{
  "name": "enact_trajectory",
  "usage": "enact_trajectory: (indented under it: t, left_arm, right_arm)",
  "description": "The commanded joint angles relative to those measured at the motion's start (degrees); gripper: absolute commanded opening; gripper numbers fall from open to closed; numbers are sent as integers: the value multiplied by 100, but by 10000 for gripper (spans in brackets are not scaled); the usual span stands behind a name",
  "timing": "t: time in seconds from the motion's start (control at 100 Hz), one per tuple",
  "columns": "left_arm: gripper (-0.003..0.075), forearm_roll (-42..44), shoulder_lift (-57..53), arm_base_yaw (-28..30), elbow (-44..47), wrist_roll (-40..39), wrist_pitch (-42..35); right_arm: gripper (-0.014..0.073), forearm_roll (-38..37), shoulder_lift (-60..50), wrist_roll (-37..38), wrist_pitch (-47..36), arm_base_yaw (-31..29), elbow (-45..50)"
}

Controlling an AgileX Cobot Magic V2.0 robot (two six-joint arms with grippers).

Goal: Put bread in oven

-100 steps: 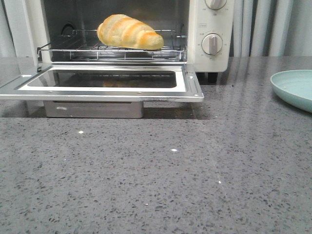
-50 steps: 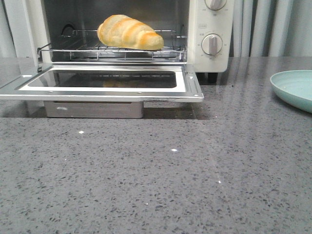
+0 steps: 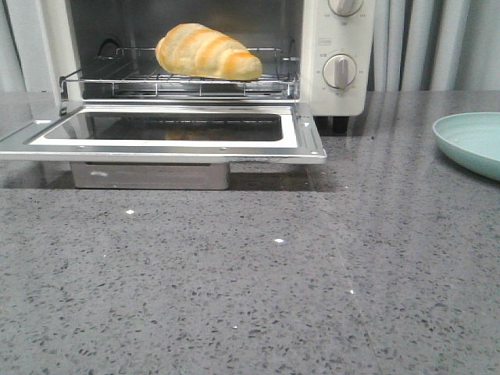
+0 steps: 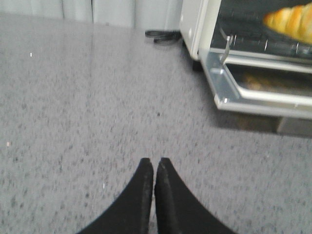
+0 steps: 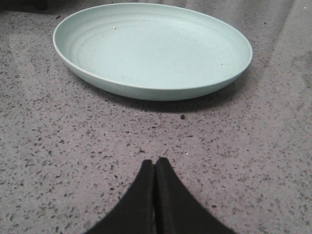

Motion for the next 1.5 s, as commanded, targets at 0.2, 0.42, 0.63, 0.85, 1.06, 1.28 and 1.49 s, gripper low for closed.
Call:
enact_trajectory:
  t: [0.2,0.42,0.63,0.85,1.06,1.28,1.49]
  left_arm:
    - [-21,65,-158,-2,129,405,-72]
    - [-21,65,-158,-2,129,586,-72]
    - [-21,27,-158,-2,129,586,-72]
    - [-21,18,-158,-2,129,586,-72]
    - [-21,18,-158,-2,129,586,-92]
    - [-21,18,-158,-2,129,586,-92]
    - [-21,18,-158,-2,129,586,-92]
  right_arm:
    - [-68,34,41,-60,-207,-43,144]
    - [-68,34,41,-60,-207,-43,144]
    - [-68,34,41,-60,-207,-43,144]
    - [-68,34,41,-60,-207,-43,144]
    - [-68,34,41,-60,-207,-43,144]
    - [-68,34,41,-60,-207,-43,144]
    - [-68,34,41,-60,-207,-43,144]
